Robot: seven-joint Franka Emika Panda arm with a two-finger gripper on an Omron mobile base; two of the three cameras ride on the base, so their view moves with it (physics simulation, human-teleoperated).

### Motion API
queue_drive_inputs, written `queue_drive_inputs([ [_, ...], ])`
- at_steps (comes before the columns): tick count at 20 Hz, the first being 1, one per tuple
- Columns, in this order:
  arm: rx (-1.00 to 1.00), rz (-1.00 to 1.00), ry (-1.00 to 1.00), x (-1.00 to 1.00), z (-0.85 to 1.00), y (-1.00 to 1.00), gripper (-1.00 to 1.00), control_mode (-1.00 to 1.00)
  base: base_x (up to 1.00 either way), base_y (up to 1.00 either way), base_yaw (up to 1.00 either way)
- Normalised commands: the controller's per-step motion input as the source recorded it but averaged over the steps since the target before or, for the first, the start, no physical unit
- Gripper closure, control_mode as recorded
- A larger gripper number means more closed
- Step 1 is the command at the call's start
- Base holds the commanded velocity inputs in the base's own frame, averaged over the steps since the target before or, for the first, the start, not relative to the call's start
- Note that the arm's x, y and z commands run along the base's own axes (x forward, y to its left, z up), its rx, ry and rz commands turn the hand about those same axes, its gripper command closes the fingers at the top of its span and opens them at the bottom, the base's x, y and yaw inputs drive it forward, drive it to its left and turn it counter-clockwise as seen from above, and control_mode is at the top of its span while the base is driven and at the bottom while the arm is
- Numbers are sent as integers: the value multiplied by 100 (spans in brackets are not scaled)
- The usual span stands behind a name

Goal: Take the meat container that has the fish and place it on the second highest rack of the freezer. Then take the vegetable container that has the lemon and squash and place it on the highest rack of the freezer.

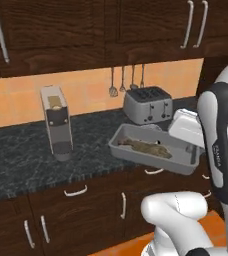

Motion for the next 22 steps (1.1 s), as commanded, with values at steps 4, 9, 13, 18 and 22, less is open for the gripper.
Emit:
queue_drive_inputs([
  [4, 0, 0, 0, 0, 0, 0, 100, 100, -9, 0, -92],
  [9, 0, 0, 0, 0, 0, 0, 100, 100, -3, -3, -92],
  [13, 0, 0, 0, 0, 0, 0, 100, 100, -2, -50, -76],
  [18, 0, 0, 0, 0, 0, 0, 100, 100, 25, -93, -54],
  [22, 0, 0, 0, 0, 0, 0, 100, 100, 42, -100, -39],
])
